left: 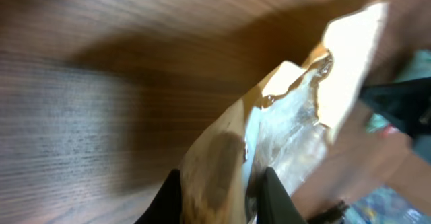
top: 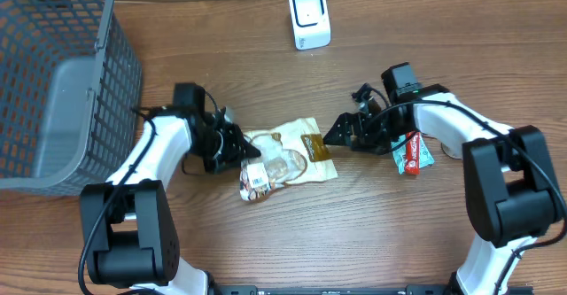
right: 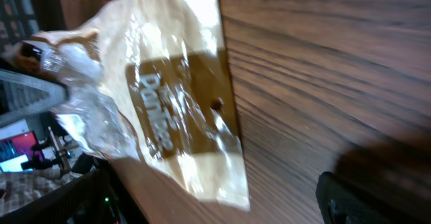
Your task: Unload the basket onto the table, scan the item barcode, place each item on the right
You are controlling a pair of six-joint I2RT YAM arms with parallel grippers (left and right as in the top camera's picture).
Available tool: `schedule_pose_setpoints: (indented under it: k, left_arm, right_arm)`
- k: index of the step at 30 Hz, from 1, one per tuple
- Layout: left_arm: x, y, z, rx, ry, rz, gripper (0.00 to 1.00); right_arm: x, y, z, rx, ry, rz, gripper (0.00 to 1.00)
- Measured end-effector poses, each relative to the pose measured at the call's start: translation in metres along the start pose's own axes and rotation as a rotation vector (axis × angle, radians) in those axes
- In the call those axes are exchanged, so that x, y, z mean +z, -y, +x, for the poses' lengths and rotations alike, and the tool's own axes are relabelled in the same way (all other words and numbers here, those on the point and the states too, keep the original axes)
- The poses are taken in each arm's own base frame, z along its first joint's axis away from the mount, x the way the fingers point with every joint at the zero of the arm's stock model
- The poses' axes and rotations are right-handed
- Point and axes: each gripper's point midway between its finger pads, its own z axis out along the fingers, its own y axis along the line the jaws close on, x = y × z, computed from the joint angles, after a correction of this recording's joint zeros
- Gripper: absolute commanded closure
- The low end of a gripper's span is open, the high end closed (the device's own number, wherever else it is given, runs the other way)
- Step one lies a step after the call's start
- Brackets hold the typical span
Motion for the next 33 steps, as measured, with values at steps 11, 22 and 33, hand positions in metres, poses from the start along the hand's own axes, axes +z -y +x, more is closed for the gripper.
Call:
schedule_pose_setpoints:
  k: [11,22,33]
  left_arm:
    - [-0.048,0.057,-0.009,0.134,0.02,0.172,0.86]
    - [-0.051,0.069,0.002,0.147,-0.021,0.251,0.85]
    - [-0.05,0.067,-0.006,0.181,0.011,0.232,0.51]
  right_arm:
    - [-0.01,-0.021,-0.005,-0.049,0.026,-0.095,0.0]
    - [0.007,-0.102,-0.001,-0.308,0.009,-0.385,0.0]
    - [0.015,-0.11,-0.001,-0.366,0.015,-0.38,0.55]
